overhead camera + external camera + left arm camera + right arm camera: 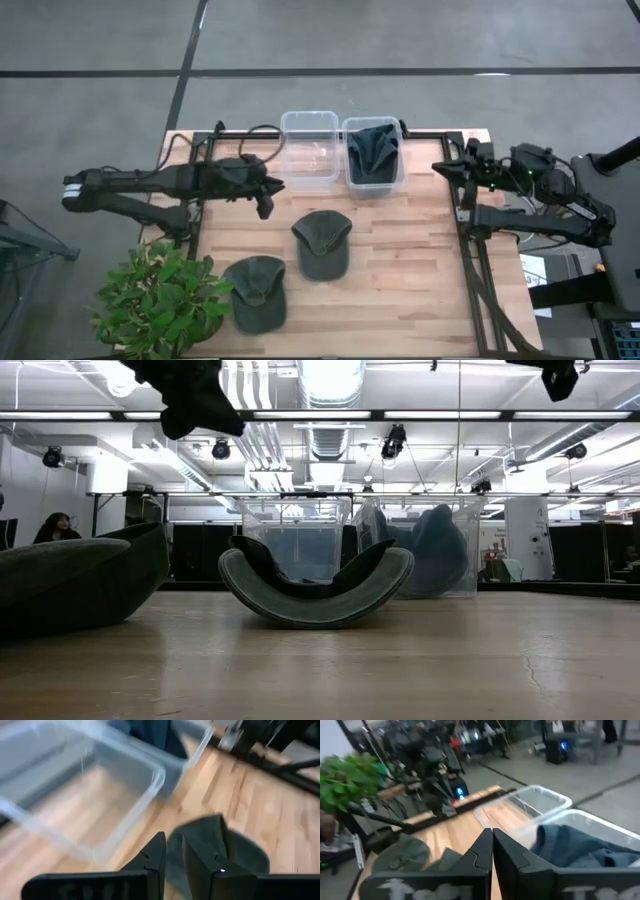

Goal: Pick & Place hat
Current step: Put the right black cap into the left transparent bin

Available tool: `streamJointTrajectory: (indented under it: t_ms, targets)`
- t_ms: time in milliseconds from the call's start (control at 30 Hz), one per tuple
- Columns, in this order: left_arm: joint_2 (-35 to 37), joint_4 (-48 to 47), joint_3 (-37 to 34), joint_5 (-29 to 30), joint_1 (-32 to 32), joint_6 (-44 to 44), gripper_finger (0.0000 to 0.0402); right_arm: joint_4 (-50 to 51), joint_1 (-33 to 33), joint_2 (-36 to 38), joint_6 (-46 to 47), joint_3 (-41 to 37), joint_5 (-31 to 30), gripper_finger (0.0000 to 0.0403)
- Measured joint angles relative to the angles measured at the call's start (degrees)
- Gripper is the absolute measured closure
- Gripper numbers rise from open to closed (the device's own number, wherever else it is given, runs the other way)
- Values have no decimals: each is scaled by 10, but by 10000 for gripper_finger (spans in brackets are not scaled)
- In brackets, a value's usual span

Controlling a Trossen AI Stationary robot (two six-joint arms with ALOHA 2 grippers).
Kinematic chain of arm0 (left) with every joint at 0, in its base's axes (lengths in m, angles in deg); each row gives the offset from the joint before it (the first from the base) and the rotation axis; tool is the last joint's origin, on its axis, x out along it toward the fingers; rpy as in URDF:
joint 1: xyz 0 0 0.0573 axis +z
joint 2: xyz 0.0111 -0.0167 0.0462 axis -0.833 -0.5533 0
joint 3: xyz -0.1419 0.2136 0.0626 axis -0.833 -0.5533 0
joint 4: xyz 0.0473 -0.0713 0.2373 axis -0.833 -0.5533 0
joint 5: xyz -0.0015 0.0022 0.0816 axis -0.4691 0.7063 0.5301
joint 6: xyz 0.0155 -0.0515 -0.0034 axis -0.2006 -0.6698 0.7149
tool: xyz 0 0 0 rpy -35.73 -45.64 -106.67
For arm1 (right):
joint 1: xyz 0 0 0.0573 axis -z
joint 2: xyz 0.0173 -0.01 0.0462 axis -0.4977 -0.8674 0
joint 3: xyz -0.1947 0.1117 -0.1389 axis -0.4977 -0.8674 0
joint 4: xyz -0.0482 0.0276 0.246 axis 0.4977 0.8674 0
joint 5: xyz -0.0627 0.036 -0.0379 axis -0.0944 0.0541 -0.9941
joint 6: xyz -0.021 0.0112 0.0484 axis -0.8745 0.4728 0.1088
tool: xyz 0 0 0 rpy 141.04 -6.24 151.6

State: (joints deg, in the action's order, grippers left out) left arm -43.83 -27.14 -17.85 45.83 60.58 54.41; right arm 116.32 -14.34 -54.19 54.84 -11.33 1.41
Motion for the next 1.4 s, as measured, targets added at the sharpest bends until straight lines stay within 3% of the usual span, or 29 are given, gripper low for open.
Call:
streamJointTrajectory:
  t_ms: [167, 400, 767, 1400]
  targets:
    - [-55, -85, 58, -14, -6, -86, 344, -55, 0, 60, -2, -70, 21, 394]
    - [-92, -90, 71, -109, -10, -179, 344, -70, 0, 127, 0, -131, 36, 394]
    - [-148, -110, 70, -113, -62, -278, 344, -112, 0, 221, 5, -203, 45, 394]
    - [-254, -114, 85, -114, -133, -514, 344, -144, 0, 224, 5, -263, 62, 394]
